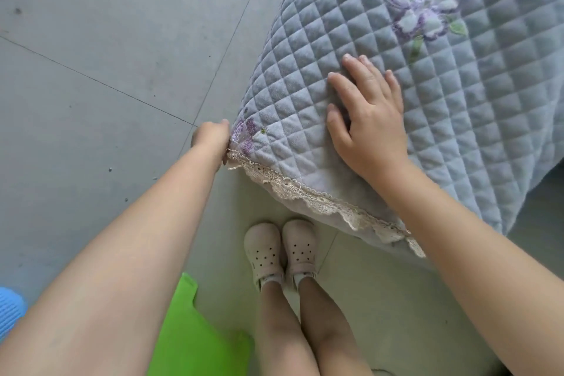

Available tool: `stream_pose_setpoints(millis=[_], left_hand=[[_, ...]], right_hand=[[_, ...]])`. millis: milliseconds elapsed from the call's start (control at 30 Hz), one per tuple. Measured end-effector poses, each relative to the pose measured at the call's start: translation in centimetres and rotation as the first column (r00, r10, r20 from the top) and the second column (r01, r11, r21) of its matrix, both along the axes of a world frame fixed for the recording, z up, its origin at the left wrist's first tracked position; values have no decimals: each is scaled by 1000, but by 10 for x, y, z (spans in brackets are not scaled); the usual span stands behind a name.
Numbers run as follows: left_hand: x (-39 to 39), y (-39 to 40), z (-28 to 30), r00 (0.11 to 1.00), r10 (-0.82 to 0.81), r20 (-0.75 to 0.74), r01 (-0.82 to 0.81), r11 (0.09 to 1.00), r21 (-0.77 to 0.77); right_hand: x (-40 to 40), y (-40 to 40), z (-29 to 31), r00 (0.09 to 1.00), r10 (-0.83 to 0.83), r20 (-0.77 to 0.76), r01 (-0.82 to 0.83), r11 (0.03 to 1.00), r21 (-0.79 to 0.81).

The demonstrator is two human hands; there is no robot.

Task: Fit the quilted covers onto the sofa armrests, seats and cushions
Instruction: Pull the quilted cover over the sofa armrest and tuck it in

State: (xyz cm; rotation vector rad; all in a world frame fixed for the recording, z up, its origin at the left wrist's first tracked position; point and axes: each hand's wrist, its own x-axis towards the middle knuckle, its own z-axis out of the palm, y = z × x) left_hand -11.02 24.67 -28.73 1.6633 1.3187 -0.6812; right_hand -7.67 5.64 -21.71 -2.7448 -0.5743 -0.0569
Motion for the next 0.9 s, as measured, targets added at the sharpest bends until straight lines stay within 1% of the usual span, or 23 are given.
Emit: stream_pose_setpoints(millis=[67, 100, 167, 200, 233, 267, 300, 367, 433, 467, 500, 567, 600, 633, 667, 700, 733, 767, 833, 900], left_hand=[[9, -10, 25, 984, -139, 110, 127, 986, 112], [14, -16, 40, 959, -242, 151, 217, 962, 167], [21, -34, 73, 874, -398, 278, 345, 912, 221], [22, -44, 85, 809, -484, 333, 421, 873, 247], [23, -54, 95, 722, -587, 366, 516, 809, 281], [26, -64, 103, 625, -687, 371, 612, 726, 314], [25, -70, 105, 533, -772, 345, 692, 633, 347], [28, -91, 112, 369, -895, 250, 805, 442, 396], [28, -113, 118, 267, -952, 149, 858, 305, 414], [27, -125, 120, 239, -966, 96, 876, 257, 408], [26, -136, 120, 224, -973, 49, 887, 225, 404], [25, -156, 124, 205, -978, -39, 902, 174, 396], [28, -168, 127, 185, -980, -78, 906, 140, 400], [28, -171, 128, 167, -980, -104, 907, 112, 406], [31, -179, 132, 143, -982, -120, 905, 81, 418], [37, -186, 134, 118, -987, -110, 900, 60, 432], [43, -196, 137, 100, -990, -96, 894, 47, 446], [53, -210, 139, 90, -993, -80, 886, 43, 462], [69, -236, 141, 98, -994, -51, 869, 60, 492], [81, -260, 143, 143, -990, -7, 839, 118, 531]], right_hand=[[-1, -12, 10, 996, -67, -56, 64, 997, -43], [-1, -20, 13, 992, -98, -78, 92, 993, -78], [0, -45, 21, 977, -150, -149, 127, 980, -153], [-2, -59, 23, 965, -177, -192, 142, 973, -183], [-2, -75, 26, 948, -219, -229, 173, 964, -204], [-2, -90, 28, 930, -264, -257, 212, 954, -213], [-5, -101, 28, 910, -302, -283, 240, 942, -234], [-12, -123, 32, 874, -380, -303, 287, 906, -310], [-22, -135, 36, 847, -418, -327, 292, 881, -371], [-28, -138, 38, 829, -428, -360, 298, 883, -364], [-31, -142, 40, 816, -419, -398, 304, 897, -320], [-30, -152, 48, 792, -390, -470, 384, 916, -113], [-26, -165, 54, 782, -395, -482, 451, 892, 2], [-22, -175, 59, 809, -405, -426, 472, 880, 61], [-17, -190, 61, 851, -436, -294, 471, 880, 57], [-8, -208, 61, 880, -460, -121, 462, 887, -13], [3, -228, 60, 896, -443, 3, 440, 888, -135], [19, -248, 58, 906, -420, 56, 420, 870, -258], [45, -275, 53, 917, -389, 84, 388, 826, -408], [64, -286, 51, 932, -360, 40, 331, 803, -495]])
